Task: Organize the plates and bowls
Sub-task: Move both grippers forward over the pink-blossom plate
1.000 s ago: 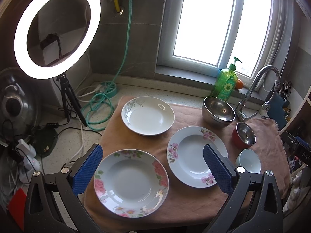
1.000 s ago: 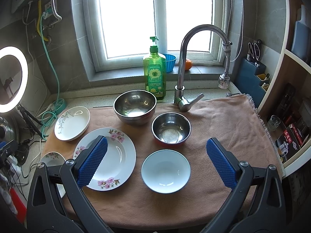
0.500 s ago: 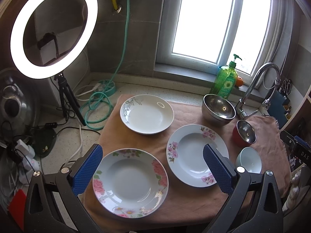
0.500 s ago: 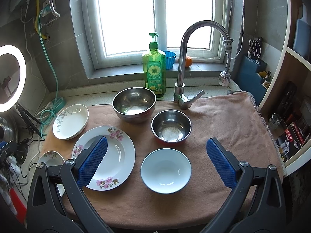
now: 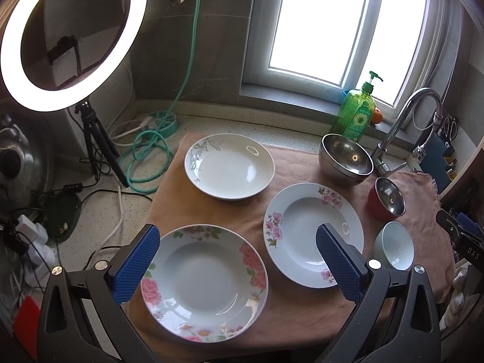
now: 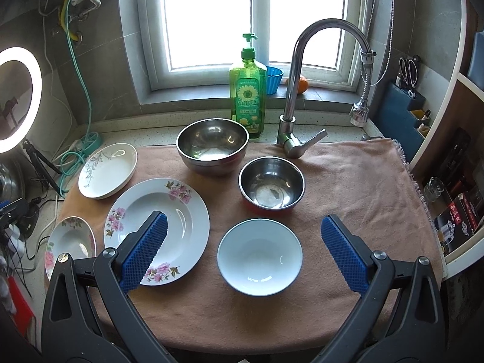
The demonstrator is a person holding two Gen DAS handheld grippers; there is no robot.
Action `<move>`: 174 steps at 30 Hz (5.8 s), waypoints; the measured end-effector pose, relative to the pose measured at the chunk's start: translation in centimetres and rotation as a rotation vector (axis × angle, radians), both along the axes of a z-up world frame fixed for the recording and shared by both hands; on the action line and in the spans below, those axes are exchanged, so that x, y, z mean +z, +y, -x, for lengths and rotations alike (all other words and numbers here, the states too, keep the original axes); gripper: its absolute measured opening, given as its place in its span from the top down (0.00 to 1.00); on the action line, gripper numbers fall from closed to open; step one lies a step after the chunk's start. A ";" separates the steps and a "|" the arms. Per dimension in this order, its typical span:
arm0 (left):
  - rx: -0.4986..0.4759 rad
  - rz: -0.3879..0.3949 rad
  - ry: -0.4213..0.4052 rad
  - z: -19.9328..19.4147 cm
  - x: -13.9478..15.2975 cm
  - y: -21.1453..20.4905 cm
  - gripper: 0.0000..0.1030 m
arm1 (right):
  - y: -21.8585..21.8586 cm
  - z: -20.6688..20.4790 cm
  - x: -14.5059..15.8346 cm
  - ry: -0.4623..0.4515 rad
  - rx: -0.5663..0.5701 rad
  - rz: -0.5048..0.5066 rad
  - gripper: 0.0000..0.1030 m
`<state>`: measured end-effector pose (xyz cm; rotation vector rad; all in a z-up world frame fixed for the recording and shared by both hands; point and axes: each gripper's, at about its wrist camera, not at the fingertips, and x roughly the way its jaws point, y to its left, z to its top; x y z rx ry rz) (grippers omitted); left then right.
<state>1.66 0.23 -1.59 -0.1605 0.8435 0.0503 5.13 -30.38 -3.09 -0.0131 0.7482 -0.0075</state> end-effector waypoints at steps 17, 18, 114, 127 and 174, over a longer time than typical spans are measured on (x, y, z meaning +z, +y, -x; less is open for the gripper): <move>-0.159 0.074 0.164 -5.2 -4.9 -0.7 0.24 | 1.8 1.4 -6.1 0.176 0.105 -0.189 0.35; -0.168 0.082 0.175 -5.5 -5.2 -0.7 0.25 | 1.9 1.3 -6.5 0.187 0.107 -0.208 0.39; -0.697 0.132 0.632 -22.6 -13.3 -11.1 0.77 | 3.2 -0.5 -16.7 0.524 0.118 -0.528 0.81; -0.688 0.144 0.625 -20.2 -13.5 -11.3 0.77 | 2.5 1.2 -16.5 0.541 0.129 -0.498 0.81; -0.586 0.196 0.464 -19.6 -7.1 -6.0 0.76 | 1.4 1.9 -11.4 0.432 0.174 -0.320 0.48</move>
